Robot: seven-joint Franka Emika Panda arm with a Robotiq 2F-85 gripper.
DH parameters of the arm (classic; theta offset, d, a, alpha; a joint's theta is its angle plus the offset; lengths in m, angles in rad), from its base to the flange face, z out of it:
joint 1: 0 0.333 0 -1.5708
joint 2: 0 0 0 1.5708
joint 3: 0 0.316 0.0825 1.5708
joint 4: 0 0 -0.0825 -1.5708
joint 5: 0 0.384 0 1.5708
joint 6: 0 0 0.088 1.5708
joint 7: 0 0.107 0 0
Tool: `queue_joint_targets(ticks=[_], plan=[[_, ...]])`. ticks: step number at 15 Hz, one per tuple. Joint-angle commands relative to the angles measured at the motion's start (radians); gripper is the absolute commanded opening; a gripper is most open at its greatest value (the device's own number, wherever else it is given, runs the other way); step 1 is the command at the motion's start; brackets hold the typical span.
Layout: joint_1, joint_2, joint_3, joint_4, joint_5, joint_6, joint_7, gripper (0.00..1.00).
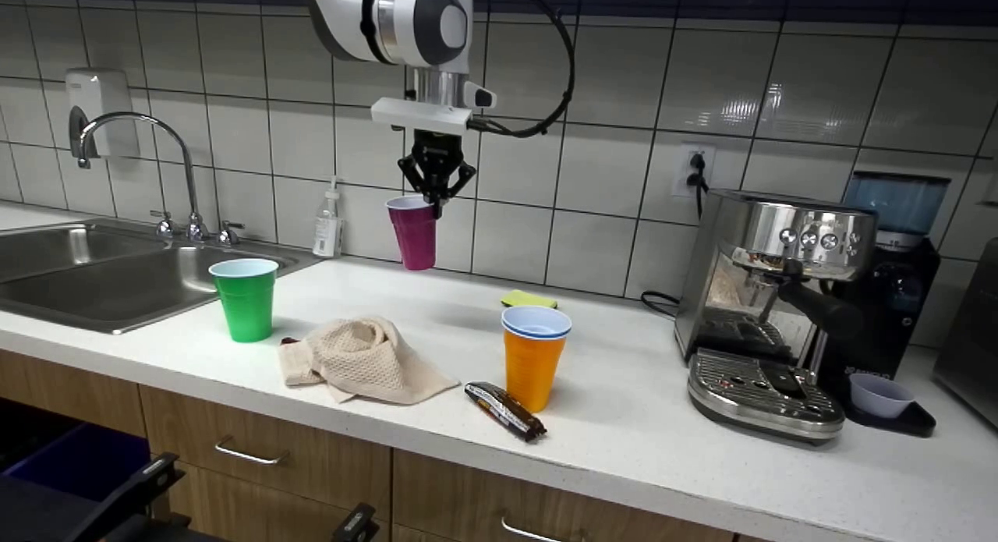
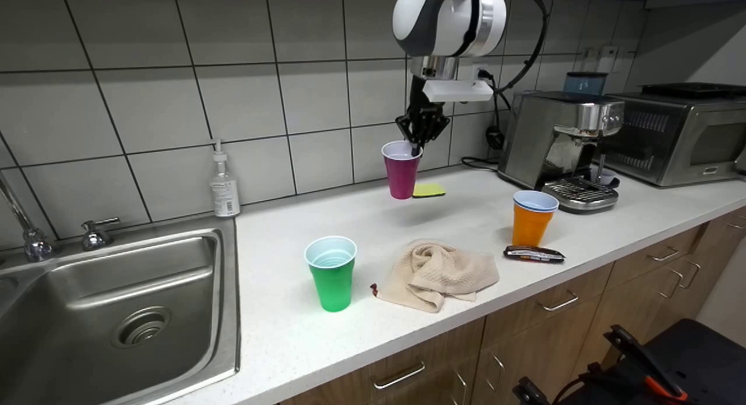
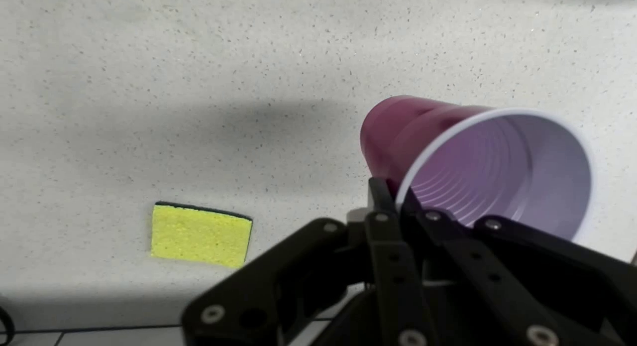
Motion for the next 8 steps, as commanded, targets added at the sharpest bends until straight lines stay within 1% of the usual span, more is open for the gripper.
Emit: queue_joint_targets(ticks=[1, 8], plan=[[-0.007, -0.099, -0.021, -0.082, 0.009, -0.023, 0.0, 0.01], [-0.01, -0.187, -0.083, -0.165, -0.03, -0.035, 0.055, 0.01]])
